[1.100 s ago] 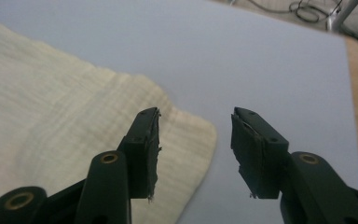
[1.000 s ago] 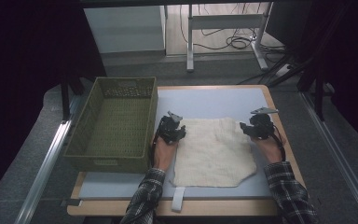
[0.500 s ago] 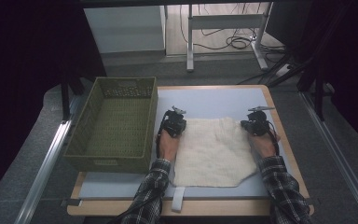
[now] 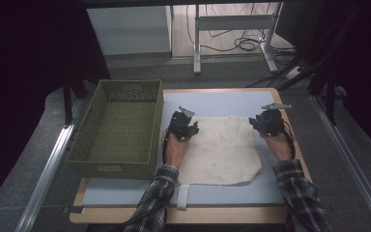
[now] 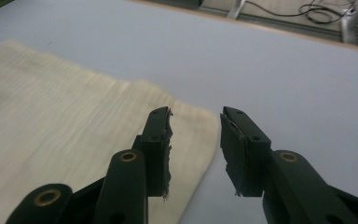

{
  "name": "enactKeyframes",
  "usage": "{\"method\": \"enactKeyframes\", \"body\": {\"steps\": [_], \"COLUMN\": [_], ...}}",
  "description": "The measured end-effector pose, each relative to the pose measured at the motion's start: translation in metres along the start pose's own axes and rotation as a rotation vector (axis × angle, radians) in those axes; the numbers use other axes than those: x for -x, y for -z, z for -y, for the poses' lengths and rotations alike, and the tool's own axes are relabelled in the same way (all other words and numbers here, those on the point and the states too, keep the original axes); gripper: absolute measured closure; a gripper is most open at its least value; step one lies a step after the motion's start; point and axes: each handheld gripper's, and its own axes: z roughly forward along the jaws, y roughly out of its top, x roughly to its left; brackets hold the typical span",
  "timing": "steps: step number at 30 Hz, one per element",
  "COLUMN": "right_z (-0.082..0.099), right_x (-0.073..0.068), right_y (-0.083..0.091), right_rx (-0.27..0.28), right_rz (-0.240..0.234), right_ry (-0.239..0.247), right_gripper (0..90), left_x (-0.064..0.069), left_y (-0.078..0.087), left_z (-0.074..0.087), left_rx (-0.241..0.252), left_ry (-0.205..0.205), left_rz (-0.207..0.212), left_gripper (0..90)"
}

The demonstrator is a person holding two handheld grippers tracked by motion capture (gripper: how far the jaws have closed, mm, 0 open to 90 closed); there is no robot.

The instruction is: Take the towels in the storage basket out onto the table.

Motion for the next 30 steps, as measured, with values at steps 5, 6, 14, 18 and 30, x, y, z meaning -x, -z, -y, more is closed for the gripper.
{"method": "enactKeyframes", "body": {"steps": [5, 6, 14, 18, 30], "right_z": [0.023, 0.027, 0.082, 0.103, 0.089], "right_x": [-0.01, -0.012, -0.012, -0.022, -0.055], "right_y": [0.04, 0.046, 0.087, 0.089, 0.1], "right_rx": [-0.011, -0.016, -0.076, -0.101, -0.054], "right_rz": [-0.057, -0.057, -0.037, -0.039, -0.129], "right_ry": [0.044, 0.054, 0.089, 0.128, 0.161], "right_gripper": [62.3, 62.3, 54.7, 49.9, 45.3], "left_x": [0.013, 0.015, 0.027, 0.03, 0.025], "left_y": [0.019, 0.023, 0.043, 0.048, 0.054], "left_z": [0.012, 0.014, 0.046, 0.057, 0.065], "left_rx": [-0.004, -0.006, -0.058, -0.064, -0.061], "left_ry": [-0.02, -0.021, -0.064, -0.066, -0.059], "left_rz": [0.085, 0.096, 0.141, 0.156, 0.154], "left_gripper": [30.1, 29.3, 25.1, 24.1, 23.4]}}
